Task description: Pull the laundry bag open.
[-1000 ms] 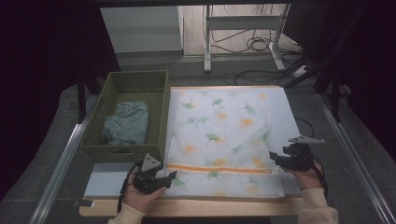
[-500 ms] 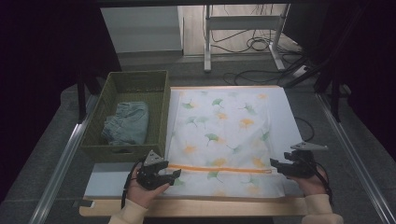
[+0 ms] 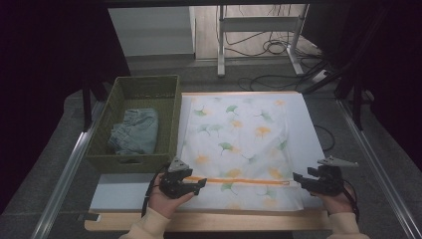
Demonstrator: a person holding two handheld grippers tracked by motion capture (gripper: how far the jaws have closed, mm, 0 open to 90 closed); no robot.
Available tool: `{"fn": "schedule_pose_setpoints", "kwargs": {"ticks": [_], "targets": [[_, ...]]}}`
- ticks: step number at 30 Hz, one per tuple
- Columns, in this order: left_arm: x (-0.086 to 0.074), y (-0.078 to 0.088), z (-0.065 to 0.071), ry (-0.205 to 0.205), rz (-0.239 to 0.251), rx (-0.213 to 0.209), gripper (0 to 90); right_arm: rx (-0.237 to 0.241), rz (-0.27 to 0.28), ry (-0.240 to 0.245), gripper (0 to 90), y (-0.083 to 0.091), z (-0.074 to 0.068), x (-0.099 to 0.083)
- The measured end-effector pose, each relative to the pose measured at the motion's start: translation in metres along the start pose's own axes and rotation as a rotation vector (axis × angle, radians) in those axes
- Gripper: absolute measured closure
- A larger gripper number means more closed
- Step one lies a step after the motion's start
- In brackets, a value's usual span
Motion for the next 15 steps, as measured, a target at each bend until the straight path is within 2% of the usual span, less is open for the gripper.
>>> {"fn": "schedule_pose_setpoints", "kwargs": {"ticks": [5, 15], "targets": [[0.011, -0.011, 0.009, -0.009, -0.003, -0.024, 34.6, 0.023, 0.025, 0.007, 36.0, 0.001, -0.005, 0.004], [0.029, -0.025, 0.022, -0.020, 0.002, -0.062, 34.3, 0.039, 0.004, 0.008, 35.8, -0.007, -0.008, 0.004]]}}
Point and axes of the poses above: each handheld gripper's, and its own axes: y roughly backward along the jaws, x roughly out of its top, z roughly to its right, the point moved 7 cm from there along -y, roughly forward along the jaws, and after that the axes turned 12 degrees about -y, right-handed, at the moved point
